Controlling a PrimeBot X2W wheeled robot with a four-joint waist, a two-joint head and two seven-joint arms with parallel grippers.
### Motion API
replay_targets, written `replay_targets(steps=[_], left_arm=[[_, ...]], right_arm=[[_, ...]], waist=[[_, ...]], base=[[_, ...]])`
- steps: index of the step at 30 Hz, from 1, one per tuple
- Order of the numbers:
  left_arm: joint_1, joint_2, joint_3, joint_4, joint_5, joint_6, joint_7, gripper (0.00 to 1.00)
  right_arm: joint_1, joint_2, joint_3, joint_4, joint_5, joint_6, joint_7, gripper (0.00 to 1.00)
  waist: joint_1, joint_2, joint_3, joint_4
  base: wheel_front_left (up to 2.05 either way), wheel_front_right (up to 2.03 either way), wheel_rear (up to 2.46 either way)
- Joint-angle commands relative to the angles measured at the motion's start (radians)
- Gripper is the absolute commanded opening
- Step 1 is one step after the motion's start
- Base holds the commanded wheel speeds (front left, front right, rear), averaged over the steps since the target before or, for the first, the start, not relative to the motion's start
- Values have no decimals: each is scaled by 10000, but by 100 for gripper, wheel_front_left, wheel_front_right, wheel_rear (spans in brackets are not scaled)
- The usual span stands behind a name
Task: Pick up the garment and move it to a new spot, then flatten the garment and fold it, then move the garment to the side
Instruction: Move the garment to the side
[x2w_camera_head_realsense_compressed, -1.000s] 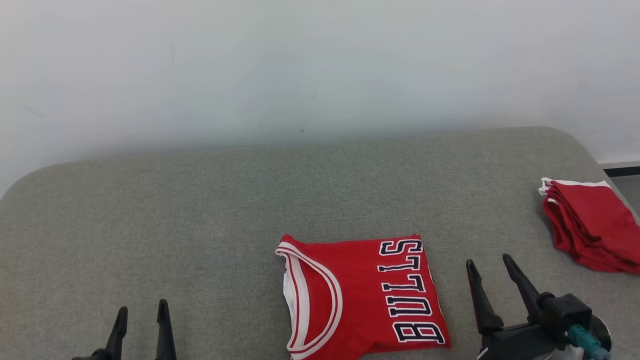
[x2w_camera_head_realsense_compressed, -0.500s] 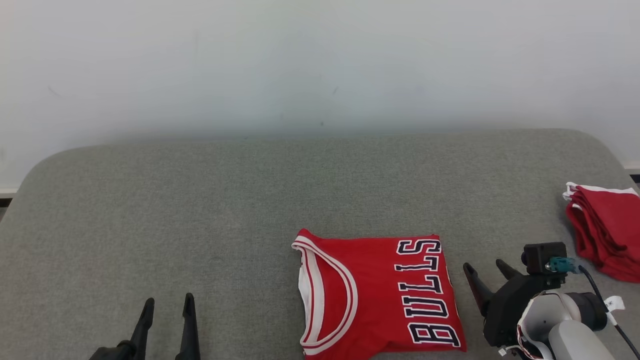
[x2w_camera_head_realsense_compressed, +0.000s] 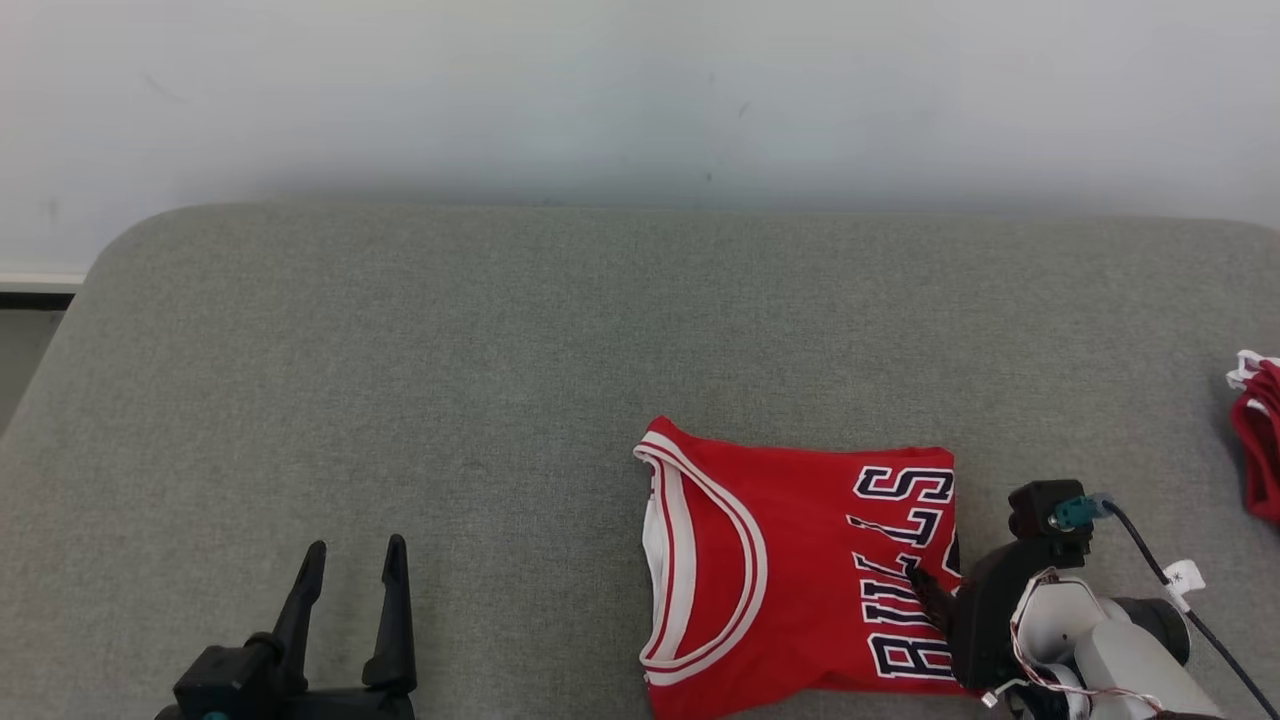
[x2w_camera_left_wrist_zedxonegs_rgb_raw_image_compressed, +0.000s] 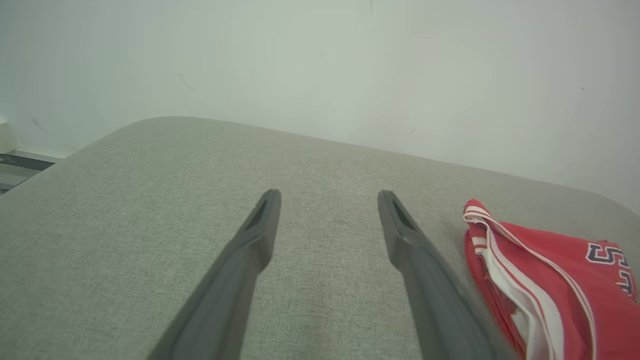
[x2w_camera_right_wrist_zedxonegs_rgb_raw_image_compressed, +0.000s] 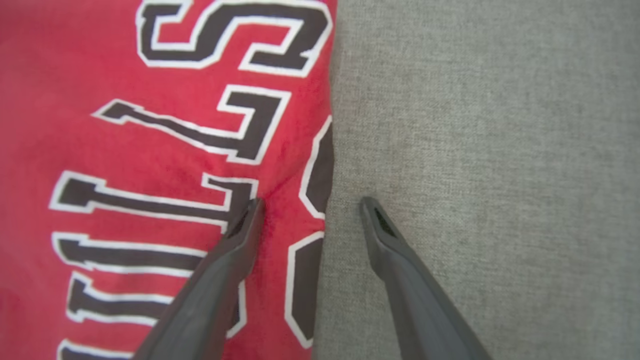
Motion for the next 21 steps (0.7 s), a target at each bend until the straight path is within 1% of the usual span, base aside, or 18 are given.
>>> replay_targets(steps=[1, 4, 5, 6, 7, 9, 10, 12, 17, 19, 21], left_arm=[[-177, 4, 39, -38, 68, -7, -17, 100], [-259, 6, 83, -55, 59, -32, -17, 100], [-300, 6, 92, -65, 44, -34, -17, 100], [-349, 3, 84, -70, 25, -34, -17, 100], [-397, 3, 86, -88, 5, -33, -17, 100], [-471, 6, 76, -107, -30, -35, -17, 100], [-471, 6, 76, -107, -30, -35, -17, 100], [-553, 4, 86, -124, -64, -33, -17, 100], [-795, 3, 139, -271, -162, -39, -17, 100], [-858, 4, 205, -422, -239, -5, -15, 100], [-961, 1, 249, -581, -57, -23, -15, 100]], right_arm=[[64, 217, 226, 222, 157, 23, 264, 100], [-4, 287, 655, 476, 361, 54, 836, 100], [-47, 245, 841, 474, 359, 56, 929, 75], [-109, 165, 999, 451, 331, 56, 952, 27], [-209, 46, 1158, 399, 286, 56, 936, 0], [-411, -255, 1410, 310, 196, 45, 905, 0], [-411, -255, 1410, 310, 196, 45, 905, 0], [-680, -601, 1664, 185, 65, 13, 878, 0], [-1849, -1593, 2790, -383, -161, -12, 1203, 0], [-2377, -1981, 3256, -694, -117, -10, 1407, 0], [-2911, -2314, 3610, -1023, 25, -4, 1602, 0]], waist=[[-1, 0, 259, 178], [-1, 0, 387, 182], [-1, 0, 423, 176], [-1, 0, 451, 169], [-1, 0, 482, 151], [-1, 0, 533, 102], [-1, 0, 533, 102], [-1, 0, 569, 24], [-1, 0, 788, -252], [-1, 0, 941, -404], [-1, 0, 1121, -598]], base=[[0, 0, 0], [0, 0, 0], [0, 0, 0], [0, 0, 0], [0, 0, 0], [0, 0, 0], [0, 0, 0], [0, 0, 0], [0, 0, 0], [0, 0, 0], [0, 0, 0]])
